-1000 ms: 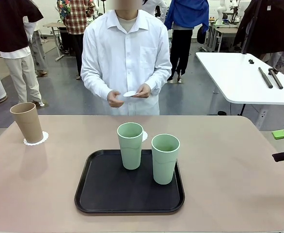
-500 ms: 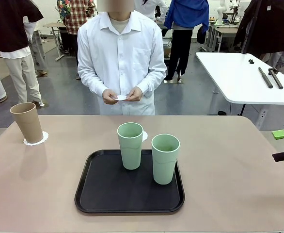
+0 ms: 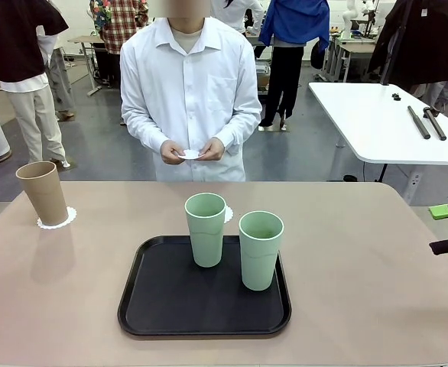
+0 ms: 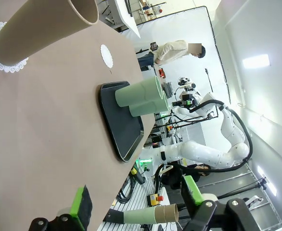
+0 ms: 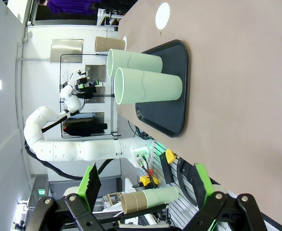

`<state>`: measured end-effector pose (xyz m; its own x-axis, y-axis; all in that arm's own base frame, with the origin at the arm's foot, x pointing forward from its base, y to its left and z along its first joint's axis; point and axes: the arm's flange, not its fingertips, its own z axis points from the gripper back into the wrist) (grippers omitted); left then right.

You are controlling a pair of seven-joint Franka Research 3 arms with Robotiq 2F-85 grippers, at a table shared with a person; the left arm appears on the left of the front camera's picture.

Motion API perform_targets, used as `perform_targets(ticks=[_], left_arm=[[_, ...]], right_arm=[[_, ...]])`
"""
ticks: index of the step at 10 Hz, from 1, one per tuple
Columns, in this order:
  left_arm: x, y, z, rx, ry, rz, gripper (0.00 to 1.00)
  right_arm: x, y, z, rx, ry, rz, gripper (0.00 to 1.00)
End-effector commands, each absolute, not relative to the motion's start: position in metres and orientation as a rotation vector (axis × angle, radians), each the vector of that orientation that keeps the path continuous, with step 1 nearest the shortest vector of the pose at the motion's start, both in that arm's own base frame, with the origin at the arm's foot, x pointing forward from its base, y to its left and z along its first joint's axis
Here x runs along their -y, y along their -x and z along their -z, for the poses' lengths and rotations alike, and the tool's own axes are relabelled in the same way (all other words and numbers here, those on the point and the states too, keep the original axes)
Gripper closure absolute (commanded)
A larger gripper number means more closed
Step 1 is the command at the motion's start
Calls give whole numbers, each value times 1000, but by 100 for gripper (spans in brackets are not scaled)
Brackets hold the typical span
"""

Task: Place coasters on the table and set cups on them.
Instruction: Take one Reusable plastic cup from the Flat Tray and place it on a coaster set by the human.

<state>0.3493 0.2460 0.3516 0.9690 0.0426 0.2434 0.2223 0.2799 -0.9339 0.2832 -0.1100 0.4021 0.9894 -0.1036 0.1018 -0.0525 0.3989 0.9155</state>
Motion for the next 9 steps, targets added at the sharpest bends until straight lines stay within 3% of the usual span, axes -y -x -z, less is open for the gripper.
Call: perform_targets(ticks=[1,5,7,9], left_arm=[[-247,-348,-353,237,1284,111,0],[-232,-347,-369,298,1290,216,0],[-197,-349,-441,465,1134,438,0],[-130,-351,-521,522,882,670,0]], right_arm=[[110,-284,-402,156,-1177,30,0],[110,-284,-402,156,-1177,30,0],[110,-284,-402,156,-1177,30,0],[110,-284,-402,156,-1177,30,0]])
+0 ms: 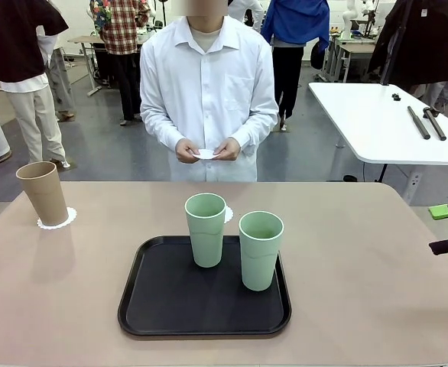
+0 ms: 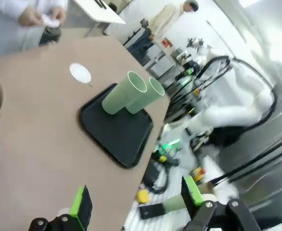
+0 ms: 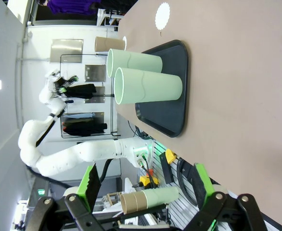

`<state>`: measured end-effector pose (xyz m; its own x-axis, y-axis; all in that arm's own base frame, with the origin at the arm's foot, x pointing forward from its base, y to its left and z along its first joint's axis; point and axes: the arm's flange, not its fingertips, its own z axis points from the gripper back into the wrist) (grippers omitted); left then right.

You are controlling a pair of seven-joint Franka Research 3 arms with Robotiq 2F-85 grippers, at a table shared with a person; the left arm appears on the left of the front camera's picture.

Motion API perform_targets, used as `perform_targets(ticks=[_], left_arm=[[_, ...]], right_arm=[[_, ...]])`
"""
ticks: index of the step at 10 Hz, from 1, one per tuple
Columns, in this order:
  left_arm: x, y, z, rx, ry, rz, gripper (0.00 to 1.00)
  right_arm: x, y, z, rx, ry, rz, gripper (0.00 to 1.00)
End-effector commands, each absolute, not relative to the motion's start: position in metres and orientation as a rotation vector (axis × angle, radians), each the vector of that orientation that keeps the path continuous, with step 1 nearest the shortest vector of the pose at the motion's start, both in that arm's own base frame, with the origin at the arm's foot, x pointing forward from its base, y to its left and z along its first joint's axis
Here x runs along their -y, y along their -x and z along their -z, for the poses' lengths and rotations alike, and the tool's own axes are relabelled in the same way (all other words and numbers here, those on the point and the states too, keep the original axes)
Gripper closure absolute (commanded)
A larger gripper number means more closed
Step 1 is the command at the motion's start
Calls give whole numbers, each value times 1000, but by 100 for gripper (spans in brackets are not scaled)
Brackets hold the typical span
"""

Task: Place coasters on the table and set cups on them.
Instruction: Take one Reusable plastic cup from the Flat Tray and place it on a coaster set by the human.

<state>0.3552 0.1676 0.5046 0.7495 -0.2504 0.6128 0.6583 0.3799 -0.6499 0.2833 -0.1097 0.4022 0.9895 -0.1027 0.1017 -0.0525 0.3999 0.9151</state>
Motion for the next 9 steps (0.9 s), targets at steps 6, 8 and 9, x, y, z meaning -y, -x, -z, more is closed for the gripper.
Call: perform_targets(ticks=[6,8,9], left_arm=[[57,-435,-525,381,381,1072,0],[108,-450,-483,294,329,1152,0],[128,-457,-469,260,308,1174,0]], right_arm=[[110,-284,-402,156,-1177,30,0],[110,-284,-402,156,-1177,30,0],[110,-284,-402,156,-1177,30,0]])
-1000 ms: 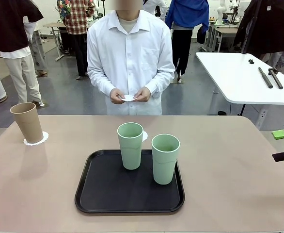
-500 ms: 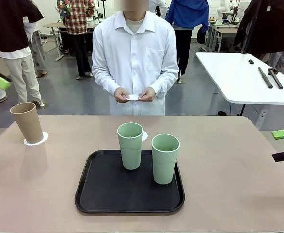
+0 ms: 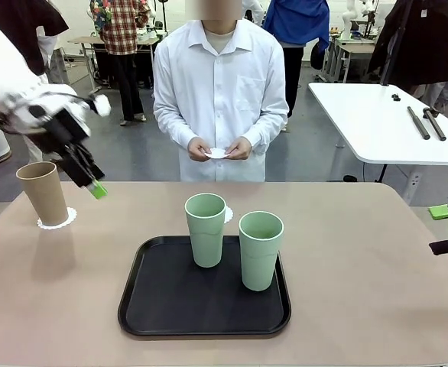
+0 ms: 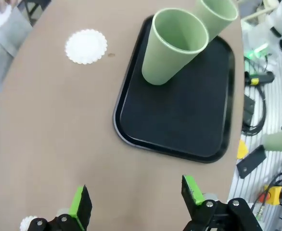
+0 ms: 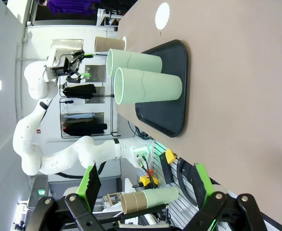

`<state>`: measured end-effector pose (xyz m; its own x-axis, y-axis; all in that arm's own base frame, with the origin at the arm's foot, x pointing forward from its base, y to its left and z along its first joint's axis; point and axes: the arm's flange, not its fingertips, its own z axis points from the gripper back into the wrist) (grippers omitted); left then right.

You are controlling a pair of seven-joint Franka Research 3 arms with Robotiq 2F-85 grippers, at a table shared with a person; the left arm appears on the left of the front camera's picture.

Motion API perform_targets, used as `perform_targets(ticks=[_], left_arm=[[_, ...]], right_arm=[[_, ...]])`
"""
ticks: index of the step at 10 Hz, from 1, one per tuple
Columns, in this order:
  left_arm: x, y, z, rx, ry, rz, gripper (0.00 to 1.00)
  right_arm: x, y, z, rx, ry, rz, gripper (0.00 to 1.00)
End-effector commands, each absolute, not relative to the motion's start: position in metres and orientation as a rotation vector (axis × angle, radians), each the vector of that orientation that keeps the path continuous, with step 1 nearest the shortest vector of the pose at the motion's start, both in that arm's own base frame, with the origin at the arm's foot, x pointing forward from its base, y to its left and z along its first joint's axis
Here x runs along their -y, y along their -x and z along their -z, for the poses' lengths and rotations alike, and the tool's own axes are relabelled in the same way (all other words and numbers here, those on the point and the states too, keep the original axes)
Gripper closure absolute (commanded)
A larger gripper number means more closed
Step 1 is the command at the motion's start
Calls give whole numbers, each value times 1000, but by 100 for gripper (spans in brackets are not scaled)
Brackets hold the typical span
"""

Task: Place coasters on the table and set cups on them.
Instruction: Take one Reusable plastic cup from the Flat Tray and place it on a coaster set by the human.

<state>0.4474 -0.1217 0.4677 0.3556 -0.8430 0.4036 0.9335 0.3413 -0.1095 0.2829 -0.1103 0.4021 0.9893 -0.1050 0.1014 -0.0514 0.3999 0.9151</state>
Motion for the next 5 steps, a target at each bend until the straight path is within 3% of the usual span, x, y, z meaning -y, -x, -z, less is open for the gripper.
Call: perform_targets(ticks=[1,5], left_arm=[[149,-459,-454,245,307,1204,0],[172,-451,-428,231,339,1248,0]], right_arm=[[110,-284,-402,156,-1177,30,0],[110,-284,-402,156,-1177,30,0]])
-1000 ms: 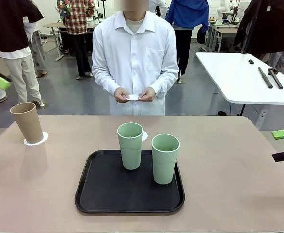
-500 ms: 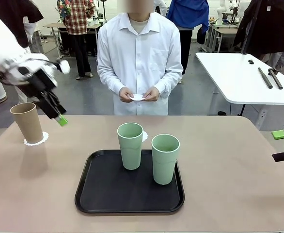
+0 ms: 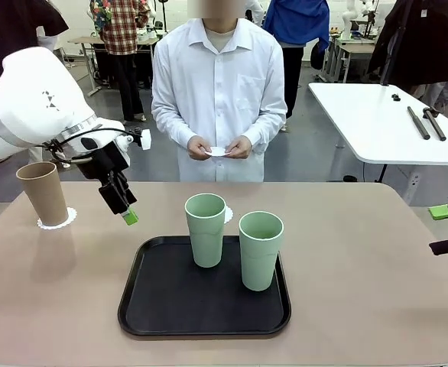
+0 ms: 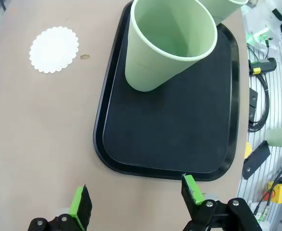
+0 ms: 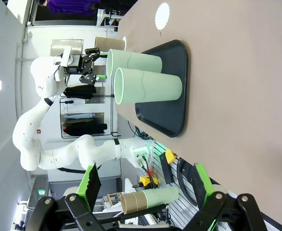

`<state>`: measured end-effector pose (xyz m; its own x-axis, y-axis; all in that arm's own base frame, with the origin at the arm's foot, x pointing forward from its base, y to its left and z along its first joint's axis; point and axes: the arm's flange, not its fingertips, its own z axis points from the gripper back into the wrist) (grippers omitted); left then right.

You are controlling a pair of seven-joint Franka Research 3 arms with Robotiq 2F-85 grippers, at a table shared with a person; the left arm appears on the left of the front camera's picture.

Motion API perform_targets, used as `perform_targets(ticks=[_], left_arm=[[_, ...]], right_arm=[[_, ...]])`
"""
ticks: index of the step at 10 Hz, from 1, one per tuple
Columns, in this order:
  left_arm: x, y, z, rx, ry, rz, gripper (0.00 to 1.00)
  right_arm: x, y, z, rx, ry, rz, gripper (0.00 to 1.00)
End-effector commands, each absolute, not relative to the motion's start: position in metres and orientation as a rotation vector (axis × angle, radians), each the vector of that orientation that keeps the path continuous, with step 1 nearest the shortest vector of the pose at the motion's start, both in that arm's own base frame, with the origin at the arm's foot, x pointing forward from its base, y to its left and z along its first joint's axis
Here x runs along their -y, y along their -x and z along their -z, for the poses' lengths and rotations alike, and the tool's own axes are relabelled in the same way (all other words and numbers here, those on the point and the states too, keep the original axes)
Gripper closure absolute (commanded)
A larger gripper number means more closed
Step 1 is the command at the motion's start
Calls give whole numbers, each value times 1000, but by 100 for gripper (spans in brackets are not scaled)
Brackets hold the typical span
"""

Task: Place coasters on the table and set cups on them.
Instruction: Take one Reusable plastic cup from the Flat Tray and place it on a coaster set by the human.

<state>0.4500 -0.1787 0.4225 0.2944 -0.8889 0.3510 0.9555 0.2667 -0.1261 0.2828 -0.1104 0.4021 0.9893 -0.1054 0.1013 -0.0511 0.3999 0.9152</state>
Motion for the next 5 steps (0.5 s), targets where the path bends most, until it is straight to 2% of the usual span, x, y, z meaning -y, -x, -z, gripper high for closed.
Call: perform_targets(ticks=[1,5], left_arm=[[172,-451,-428,231,339,1248,0],[173,-452,-424,232,340,1248,0]], right_arm=[[110,-284,-402,156,-1177,30,0],[110,-284,-402,156,-1177,30,0]])
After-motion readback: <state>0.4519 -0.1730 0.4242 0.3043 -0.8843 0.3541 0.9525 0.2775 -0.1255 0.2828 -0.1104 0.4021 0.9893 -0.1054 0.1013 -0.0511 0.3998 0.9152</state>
